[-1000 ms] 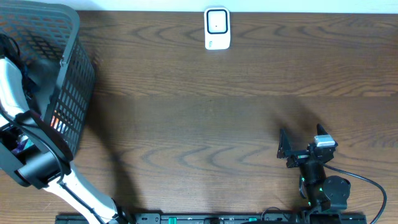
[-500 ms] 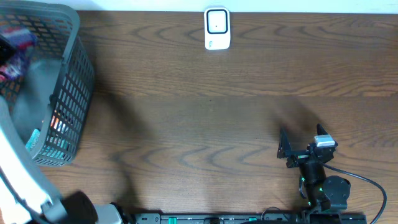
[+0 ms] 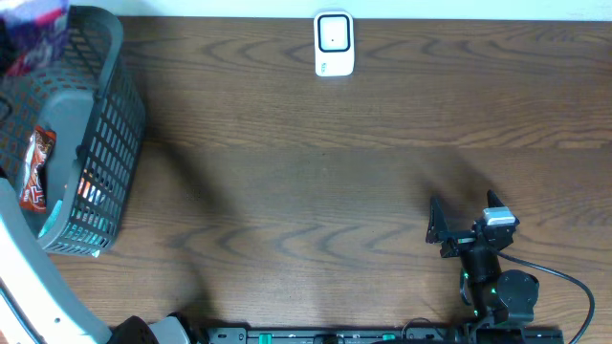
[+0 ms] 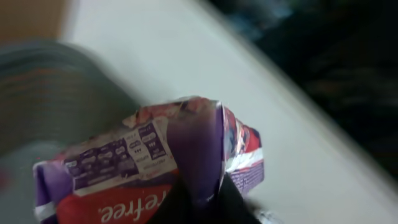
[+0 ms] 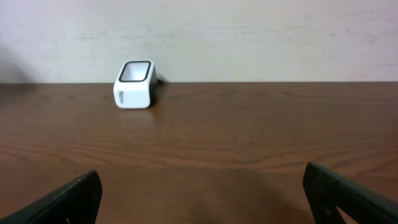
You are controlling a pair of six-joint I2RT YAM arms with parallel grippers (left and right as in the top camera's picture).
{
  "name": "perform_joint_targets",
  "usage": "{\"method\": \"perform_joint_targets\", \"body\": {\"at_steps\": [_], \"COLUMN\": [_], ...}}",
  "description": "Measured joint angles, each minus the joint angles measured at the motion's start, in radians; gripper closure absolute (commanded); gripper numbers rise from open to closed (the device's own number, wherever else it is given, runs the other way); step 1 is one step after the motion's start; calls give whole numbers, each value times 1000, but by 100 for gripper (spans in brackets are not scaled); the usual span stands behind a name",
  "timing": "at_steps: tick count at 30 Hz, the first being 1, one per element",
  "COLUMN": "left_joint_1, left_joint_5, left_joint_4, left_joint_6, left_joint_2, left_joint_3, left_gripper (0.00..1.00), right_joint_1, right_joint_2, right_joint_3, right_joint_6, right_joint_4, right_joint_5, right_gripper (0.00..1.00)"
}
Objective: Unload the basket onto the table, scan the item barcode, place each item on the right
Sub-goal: 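Lift the snack box out and carry it to the white scanner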
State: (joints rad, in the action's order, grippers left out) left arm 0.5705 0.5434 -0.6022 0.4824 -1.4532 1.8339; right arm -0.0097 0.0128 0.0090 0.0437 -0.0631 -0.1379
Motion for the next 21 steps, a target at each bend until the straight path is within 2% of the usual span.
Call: {"method": "perform_joint_targets", "body": {"at_steps": [5,8,11,16,21], "left_joint_1": [-54,-130,-218,-386,-573], "left_joint_5": [261,359,406,408,220], "left_joint_4": [271,289,208,-47,-295], "left_joint_6": [151,192,186,82,-3], "left_joint_2": [1,8,8,0,-41], "left_joint_3": [-1,-1,0,0,-1], "left_gripper": [93,93,93,93,93], "right_joint_1": [0,0,0,0,0], "right_joint_2": [0,0,0,0,0], "right_joint_3": [0,0,0,0,0], "right_joint_6": [0,0,0,0,0], "right_joint_4": [0,0,1,0,0], "right_joint_5": [0,0,0,0,0], "right_gripper": [1,1,1,1,1]}}
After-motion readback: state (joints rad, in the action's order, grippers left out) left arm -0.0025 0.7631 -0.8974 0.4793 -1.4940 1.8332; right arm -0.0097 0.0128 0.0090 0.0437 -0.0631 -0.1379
